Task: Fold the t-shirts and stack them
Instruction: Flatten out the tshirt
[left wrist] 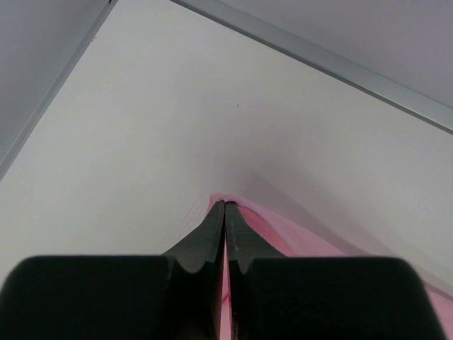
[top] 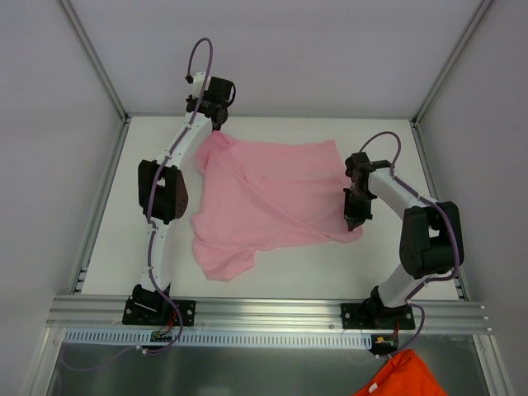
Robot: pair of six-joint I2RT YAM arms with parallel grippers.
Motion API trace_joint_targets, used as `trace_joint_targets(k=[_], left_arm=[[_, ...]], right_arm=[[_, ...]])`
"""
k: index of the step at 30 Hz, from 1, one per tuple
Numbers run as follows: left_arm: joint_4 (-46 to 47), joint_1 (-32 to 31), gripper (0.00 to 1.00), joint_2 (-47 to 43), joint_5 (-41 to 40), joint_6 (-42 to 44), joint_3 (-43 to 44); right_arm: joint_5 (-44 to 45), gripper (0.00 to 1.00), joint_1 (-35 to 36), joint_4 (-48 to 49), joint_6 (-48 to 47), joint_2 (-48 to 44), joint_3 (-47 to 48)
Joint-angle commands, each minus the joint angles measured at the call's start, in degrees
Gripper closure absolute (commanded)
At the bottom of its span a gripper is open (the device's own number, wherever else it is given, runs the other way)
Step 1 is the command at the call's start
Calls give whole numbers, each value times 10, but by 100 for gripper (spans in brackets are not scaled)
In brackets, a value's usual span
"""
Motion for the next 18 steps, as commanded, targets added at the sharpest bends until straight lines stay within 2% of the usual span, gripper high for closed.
trace_joint_targets(k=[1, 11, 18], left_arm=[[9, -3, 100, -52, -17, 7, -3], [16, -4, 100, -61, -23, 16, -13], [18, -4, 100, -65, -24, 20, -22]], right_arm=[[52, 99, 2, -7, 16, -13, 24], [226, 99, 2, -34, 59, -12, 75], [269, 99, 1, -19, 61, 6, 82]])
